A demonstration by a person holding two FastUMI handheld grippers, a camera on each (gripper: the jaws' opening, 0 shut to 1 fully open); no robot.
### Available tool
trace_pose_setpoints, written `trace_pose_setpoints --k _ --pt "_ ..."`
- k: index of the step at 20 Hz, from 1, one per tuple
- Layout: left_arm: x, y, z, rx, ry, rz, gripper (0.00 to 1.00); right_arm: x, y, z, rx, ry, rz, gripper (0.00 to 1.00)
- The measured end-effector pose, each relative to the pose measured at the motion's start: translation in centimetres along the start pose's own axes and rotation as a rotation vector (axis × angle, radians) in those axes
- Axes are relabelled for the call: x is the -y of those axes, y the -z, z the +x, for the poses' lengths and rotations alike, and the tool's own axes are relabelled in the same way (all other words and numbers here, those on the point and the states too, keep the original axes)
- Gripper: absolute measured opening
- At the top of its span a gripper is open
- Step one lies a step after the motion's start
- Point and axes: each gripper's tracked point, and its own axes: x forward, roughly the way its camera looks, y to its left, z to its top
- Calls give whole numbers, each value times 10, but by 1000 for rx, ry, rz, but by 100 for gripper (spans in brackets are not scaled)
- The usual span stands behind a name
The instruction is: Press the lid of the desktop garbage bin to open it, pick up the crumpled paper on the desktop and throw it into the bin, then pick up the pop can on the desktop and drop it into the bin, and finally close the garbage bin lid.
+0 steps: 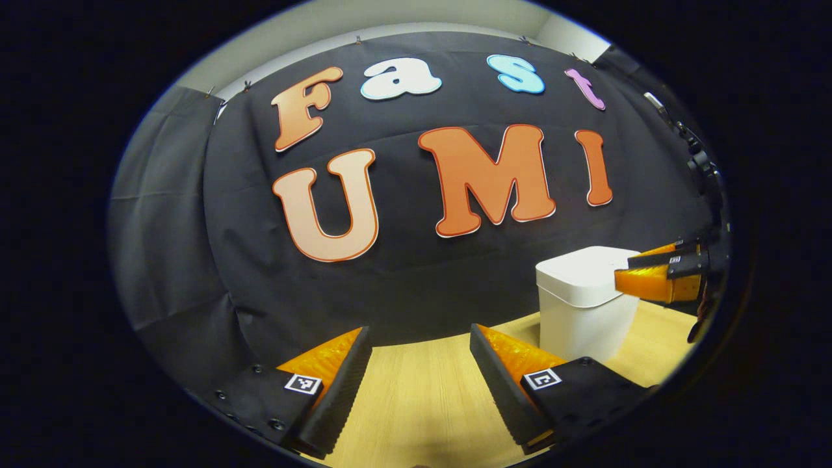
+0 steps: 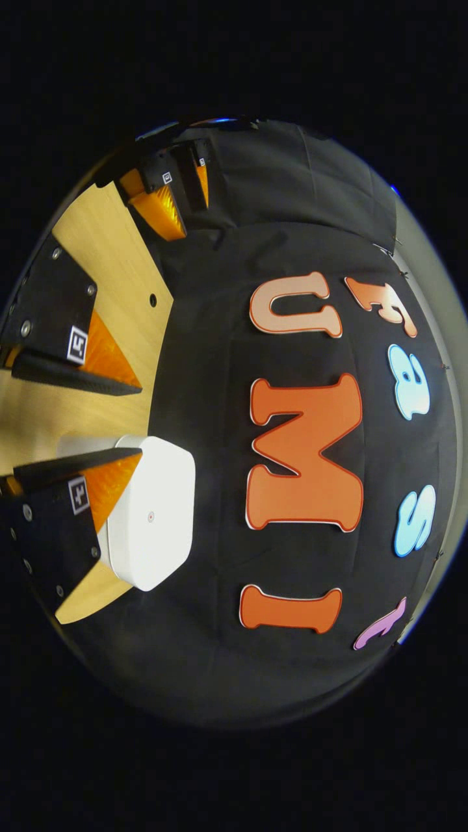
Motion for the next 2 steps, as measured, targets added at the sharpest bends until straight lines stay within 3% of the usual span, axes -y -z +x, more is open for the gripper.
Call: trace_pose_setpoints --k 1,2 --pt "2 1 -3 -3 5 -14 97 -6 -1 -2 7 -7 -7 61" --pt "4 0 -4 -3 6 -23 97 -11 -1 -4 13 -12 -16 65"
